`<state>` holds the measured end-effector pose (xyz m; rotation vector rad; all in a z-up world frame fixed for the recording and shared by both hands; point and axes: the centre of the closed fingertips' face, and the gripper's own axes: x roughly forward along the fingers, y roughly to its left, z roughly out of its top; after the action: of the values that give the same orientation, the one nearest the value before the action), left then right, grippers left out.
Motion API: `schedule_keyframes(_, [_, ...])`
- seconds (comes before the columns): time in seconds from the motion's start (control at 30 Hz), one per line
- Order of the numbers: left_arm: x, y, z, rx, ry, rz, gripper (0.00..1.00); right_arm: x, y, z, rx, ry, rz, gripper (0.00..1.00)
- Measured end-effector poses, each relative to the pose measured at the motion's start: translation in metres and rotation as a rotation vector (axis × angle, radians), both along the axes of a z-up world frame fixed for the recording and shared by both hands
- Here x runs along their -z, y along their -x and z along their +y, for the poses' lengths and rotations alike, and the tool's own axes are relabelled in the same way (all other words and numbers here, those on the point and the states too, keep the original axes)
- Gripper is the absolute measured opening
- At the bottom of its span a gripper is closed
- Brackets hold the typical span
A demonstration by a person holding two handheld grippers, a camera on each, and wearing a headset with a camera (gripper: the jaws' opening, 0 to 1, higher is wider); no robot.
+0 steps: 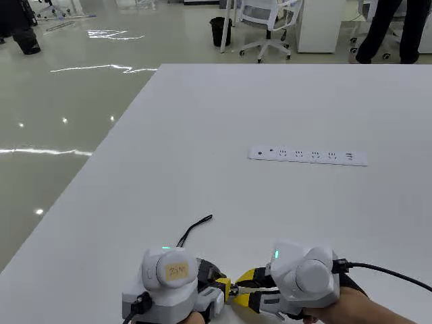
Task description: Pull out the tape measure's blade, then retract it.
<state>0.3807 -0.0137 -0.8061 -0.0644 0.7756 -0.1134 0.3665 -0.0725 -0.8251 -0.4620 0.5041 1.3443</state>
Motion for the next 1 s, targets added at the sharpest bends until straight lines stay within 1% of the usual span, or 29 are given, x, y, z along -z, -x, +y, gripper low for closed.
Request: schedule_keyframes(1.0, [0.000, 0.001, 0.001, -0.004, 0.007, 0.005, 0.59, 0.001, 0.000, 0.012, -0.015, 0.002, -0.006, 0.14])
